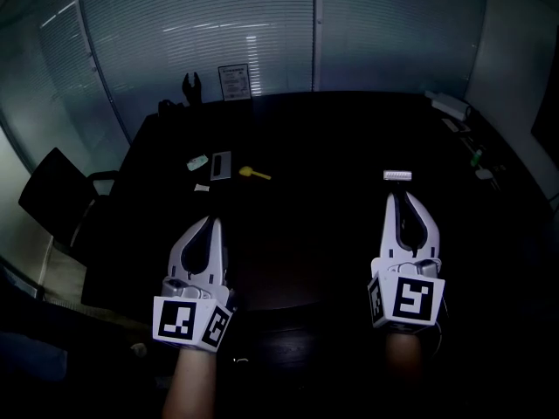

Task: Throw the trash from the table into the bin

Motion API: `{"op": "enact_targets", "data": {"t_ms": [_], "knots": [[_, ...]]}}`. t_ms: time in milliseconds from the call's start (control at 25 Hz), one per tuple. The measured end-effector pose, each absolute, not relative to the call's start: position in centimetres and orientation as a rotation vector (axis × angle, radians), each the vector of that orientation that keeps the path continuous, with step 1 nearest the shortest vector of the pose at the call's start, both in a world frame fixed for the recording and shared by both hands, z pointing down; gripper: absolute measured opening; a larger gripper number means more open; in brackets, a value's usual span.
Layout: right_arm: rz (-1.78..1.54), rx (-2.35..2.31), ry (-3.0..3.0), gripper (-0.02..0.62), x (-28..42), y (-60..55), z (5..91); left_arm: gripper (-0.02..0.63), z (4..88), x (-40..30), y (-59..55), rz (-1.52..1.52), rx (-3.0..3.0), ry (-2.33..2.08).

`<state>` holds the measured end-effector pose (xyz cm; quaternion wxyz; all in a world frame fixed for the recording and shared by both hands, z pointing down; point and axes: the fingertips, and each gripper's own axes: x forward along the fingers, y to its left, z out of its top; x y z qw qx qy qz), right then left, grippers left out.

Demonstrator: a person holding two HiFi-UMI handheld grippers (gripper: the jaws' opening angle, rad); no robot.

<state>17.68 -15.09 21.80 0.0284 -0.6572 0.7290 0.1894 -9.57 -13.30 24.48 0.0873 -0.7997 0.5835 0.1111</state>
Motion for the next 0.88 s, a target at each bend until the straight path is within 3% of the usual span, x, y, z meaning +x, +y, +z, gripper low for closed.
{"op": "enact_targets", "data": {"t_ms": [880], "knots": [[0.416, -2.487, 1.990, 0.051, 29.8, 3.6, 27.7, 0.000, 27.3, 2.5, -2.4, 0.311, -2.717, 1.351]]}}
